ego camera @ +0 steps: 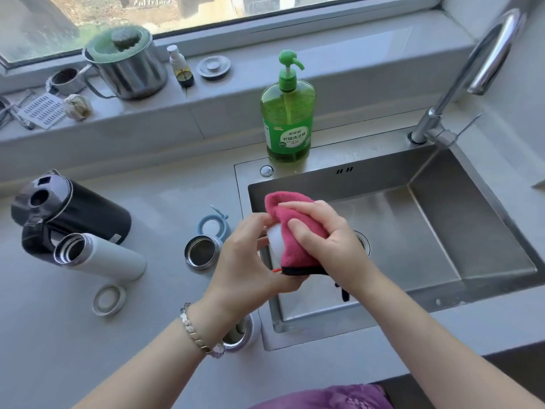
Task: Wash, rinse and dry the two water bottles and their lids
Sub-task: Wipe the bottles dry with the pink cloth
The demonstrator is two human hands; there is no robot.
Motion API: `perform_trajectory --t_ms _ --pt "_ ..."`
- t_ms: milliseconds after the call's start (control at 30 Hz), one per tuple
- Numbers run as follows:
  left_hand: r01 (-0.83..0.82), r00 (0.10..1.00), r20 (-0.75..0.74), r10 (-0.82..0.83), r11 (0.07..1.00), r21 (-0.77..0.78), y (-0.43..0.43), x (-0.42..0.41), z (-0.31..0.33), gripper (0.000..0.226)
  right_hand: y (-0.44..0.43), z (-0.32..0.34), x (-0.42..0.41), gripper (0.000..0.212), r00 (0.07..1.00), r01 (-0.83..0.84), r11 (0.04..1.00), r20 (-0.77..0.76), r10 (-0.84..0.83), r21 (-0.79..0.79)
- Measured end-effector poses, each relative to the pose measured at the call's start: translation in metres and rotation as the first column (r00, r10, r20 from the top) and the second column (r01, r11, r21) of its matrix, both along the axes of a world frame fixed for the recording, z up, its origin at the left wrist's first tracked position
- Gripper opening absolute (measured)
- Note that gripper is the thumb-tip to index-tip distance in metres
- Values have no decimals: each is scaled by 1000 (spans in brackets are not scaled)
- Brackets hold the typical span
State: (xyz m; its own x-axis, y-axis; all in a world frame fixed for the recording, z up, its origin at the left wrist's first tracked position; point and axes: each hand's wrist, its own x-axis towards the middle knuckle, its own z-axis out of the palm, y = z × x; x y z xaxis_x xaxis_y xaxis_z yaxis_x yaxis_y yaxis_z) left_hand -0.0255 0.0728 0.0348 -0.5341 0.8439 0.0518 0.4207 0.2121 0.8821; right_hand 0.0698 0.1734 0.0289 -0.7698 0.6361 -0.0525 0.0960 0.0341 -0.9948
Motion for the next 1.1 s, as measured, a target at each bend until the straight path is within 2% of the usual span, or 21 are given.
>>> perform_trajectory --t_ms 67,133,200,267,367,500,567,633,700,733,800,900,967,1033,1100 --pt "5 1000 -12 -5 1000 11 -4 1 -1 72 -7 3 -6 18 995 95 995 38 -93 -39" --pt "-24 1000 8 24 999 31 -5 1 -2 72 -25 4 -8 27 970 185 972 130 -204 146" --pt "-45 999 4 45 997 62 -6 1 -1 70 -41 2 -4 47 950 191 913 166 -265 362" --pt "-31 1000 2 31 995 98 -8 2 0 63 -46 4 1 54 948 205 898 151 -282 389" --pt "22 1000 -13 -20 992 126 -10 4 3 61 -41 15 3 38 947 210 938 179 -265 277" --pt "93 985 -155 -73 988 126 -13 3 1 65 -25 21 -2 19 956 177 984 230 -180 36" --pt "68 997 -43 -63 989 129 -15 5 0 68 -16 19 -5 15 970 148 981 211 -120 -126" --pt "-19 992 128 7 995 96 -16 9 2 66 -14 11 -8 25 978 175 919 169 -121 -352" --pt "-143 950 283 130 989 24 -14 8 4 57 -22 2 -7 34 978 207 857 97 -184 -472" --pt "-195 915 358 188 981 -18 -12 5 5 53 -30 -4 -5 35 977 210 871 56 -207 -443" --pt "-227 819 524 235 971 -80 -9 1 10 43 -43 -11 1 40 972 222 932 -15 -236 -288" --pt "-163 608 764 217 976 -147 -9 1 18 30 -44 -14 11 49 977 158 984 -133 -167 -76" --pt "-95 513 828 226 974 -207 -10 0 19 38 -37 -17 18 48 984 112 992 -145 -102 59" --pt "-36 467 845 261 960 -276 -11 -1 20 55 -34 -20 24 49 990 74 970 -130 -45 231" --pt "-4 440 857 269 955 -297 -10 -1 23 58 -33 -22 27 51 990 67 953 -140 -26 296"
